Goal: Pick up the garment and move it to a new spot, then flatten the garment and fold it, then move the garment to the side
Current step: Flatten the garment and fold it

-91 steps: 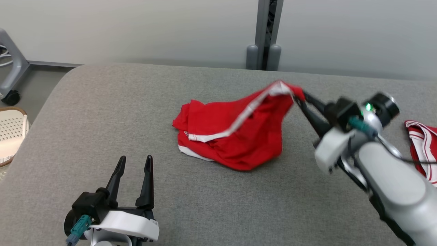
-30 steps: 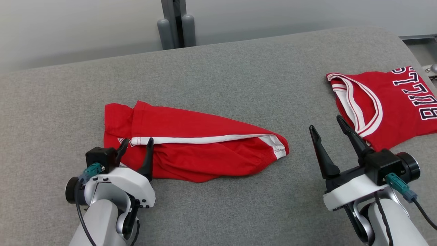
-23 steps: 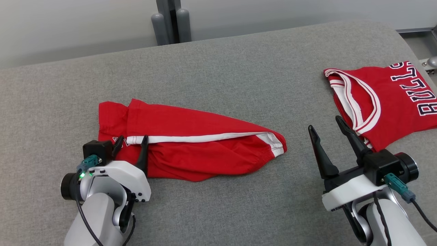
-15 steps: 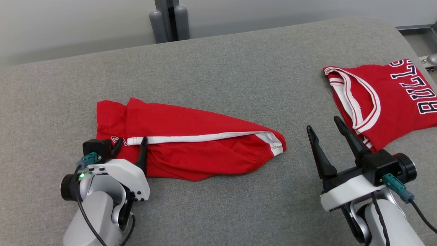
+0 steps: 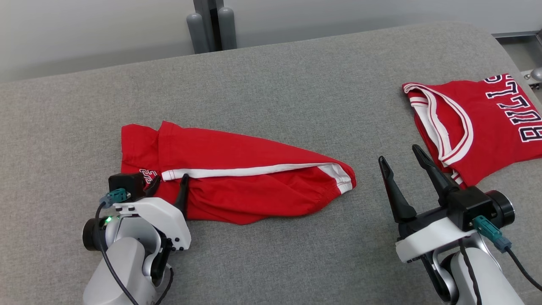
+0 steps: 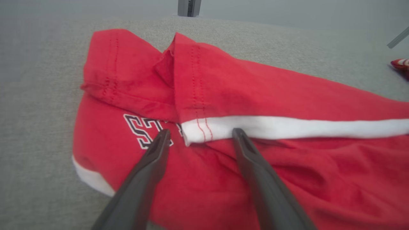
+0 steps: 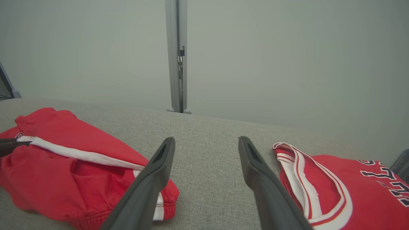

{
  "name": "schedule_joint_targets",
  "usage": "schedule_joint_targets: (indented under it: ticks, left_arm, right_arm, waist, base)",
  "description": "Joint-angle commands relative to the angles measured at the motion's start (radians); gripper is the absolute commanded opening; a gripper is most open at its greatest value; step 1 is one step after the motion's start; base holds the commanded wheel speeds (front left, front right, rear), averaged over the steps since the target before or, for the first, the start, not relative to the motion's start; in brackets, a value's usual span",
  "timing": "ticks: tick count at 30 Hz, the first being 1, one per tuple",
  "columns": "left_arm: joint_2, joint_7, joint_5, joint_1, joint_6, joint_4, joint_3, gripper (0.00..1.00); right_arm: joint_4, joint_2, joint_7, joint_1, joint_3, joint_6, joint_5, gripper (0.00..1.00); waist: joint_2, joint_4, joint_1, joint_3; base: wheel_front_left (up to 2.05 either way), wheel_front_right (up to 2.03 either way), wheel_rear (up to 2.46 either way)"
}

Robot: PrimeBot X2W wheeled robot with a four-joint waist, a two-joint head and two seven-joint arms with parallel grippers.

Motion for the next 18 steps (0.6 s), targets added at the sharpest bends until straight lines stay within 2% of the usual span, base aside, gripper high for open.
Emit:
schedule_joint_targets:
  ticks: [1,2,3,4,13,18]
  left_arm:
    - [0.002,-0.004,-0.005,-0.018,-0.008,0.001,-0.001,0.41]
    - [0.002,-0.007,-0.007,-0.019,-0.01,-0.001,-0.003,0.29]
    - [0.002,-0.009,-0.008,-0.02,-0.009,-0.002,-0.004,0.06]
    - [0.002,-0.014,-0.008,-0.021,-0.01,-0.004,-0.005,0.0]
    - [0.007,-0.072,-0.016,-0.019,-0.012,-0.03,-0.005,0.0]
    - [0.005,-0.113,-0.027,-0.01,-0.016,-0.063,-0.005,0.0]
  right_arm:
    - [0.0,-0.004,-0.007,0.006,-0.002,0.0,-0.006,1.0]
    - [0.001,-0.005,-0.007,0.006,-0.003,0.0,-0.006,1.0]
    - [0.002,-0.006,-0.007,0.006,-0.004,0.0,-0.006,1.0]
    - [0.003,-0.006,-0.007,0.006,-0.005,0.0,-0.006,1.0]
    - [0.025,-0.007,-0.007,0.011,-0.006,0.0,-0.008,1.0]
    - [0.08,-0.004,-0.006,0.015,-0.008,0.0,0.007,1.0]
  waist:
    - [0.0,0.0,0.0,0.0]
    - [0.0,0.0,0.0,0.0]
    - [0.0,0.001,0.0,0.0]
    - [0.0,0.001,0.0,0.0]
    - [0.0,0.012,0.0,-0.012]
    - [0.0,0.02,0.0,-0.027]
  base:
    - [0.0,0.0,0.0]
    - [0.0,0.0,0.0]
    - [0.0,0.0,0.0]
    - [0.0,0.0,0.0]
    - [0.0,0.0,0.0]
    - [0.0,0.0,0.0]
